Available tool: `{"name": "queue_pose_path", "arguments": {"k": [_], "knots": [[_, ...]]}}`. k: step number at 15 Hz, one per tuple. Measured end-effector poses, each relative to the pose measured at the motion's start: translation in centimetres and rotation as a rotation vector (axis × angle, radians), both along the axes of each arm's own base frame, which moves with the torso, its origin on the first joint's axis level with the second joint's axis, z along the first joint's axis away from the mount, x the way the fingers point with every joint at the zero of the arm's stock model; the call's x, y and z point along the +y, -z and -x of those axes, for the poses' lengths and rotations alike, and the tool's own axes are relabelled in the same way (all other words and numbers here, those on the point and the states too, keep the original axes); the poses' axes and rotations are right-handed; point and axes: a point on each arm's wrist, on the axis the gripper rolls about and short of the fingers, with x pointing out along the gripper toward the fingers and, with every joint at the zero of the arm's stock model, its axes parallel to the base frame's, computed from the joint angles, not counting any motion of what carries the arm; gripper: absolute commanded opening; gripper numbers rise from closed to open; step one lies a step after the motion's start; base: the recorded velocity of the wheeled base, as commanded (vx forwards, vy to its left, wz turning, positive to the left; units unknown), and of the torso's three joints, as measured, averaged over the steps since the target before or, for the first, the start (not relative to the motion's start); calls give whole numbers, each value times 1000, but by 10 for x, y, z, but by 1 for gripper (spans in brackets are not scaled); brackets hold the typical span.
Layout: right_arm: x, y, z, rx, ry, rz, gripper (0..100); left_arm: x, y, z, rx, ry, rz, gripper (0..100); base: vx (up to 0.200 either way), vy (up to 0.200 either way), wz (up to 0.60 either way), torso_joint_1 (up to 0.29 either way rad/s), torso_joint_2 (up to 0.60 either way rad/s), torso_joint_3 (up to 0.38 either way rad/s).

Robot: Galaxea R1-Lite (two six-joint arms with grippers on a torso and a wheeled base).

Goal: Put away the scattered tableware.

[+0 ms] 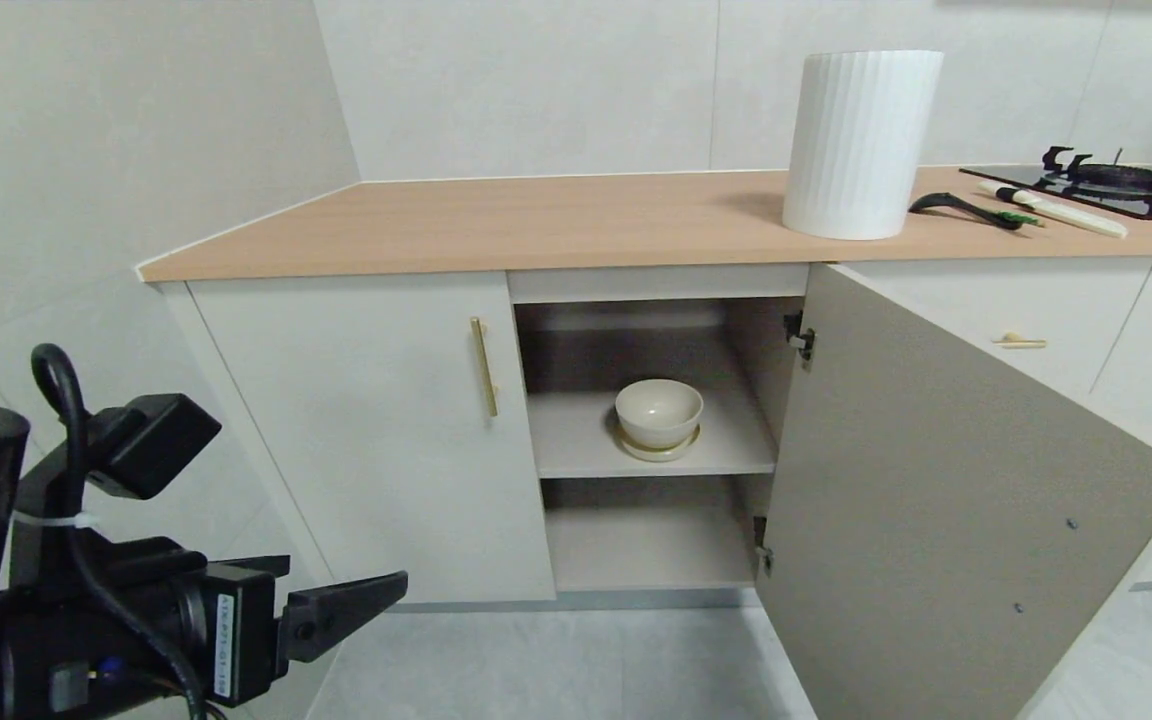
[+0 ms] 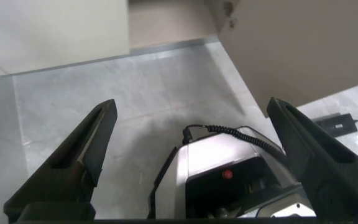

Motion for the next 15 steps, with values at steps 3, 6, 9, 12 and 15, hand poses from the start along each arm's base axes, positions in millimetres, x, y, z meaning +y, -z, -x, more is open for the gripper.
{"name": "queue_pose_path", "arguments": {"k": [3, 6, 9, 12, 15], "knots": [[-9, -7, -10, -63, 106, 6, 100, 0, 0, 0, 2, -1, -2, 100, 0, 0, 0, 0, 0, 0], [-18, -11, -22, -128, 210, 1, 100, 0, 1, 0, 3, -2, -2, 100, 0, 0, 0, 0, 0, 0], [-24, -13, -26, -149, 258, 14, 100, 0, 1, 0, 4, -2, -1, 100, 0, 0, 0, 0, 0, 0], [-31, -15, -34, -189, 311, 22, 100, 0, 1, -1, 4, -2, -1, 100, 0, 0, 0, 0, 0, 0], [-37, -12, -50, -238, 371, 17, 100, 0, 1, -1, 5, -3, 0, 100, 0, 0, 0, 0, 0, 0]]}}
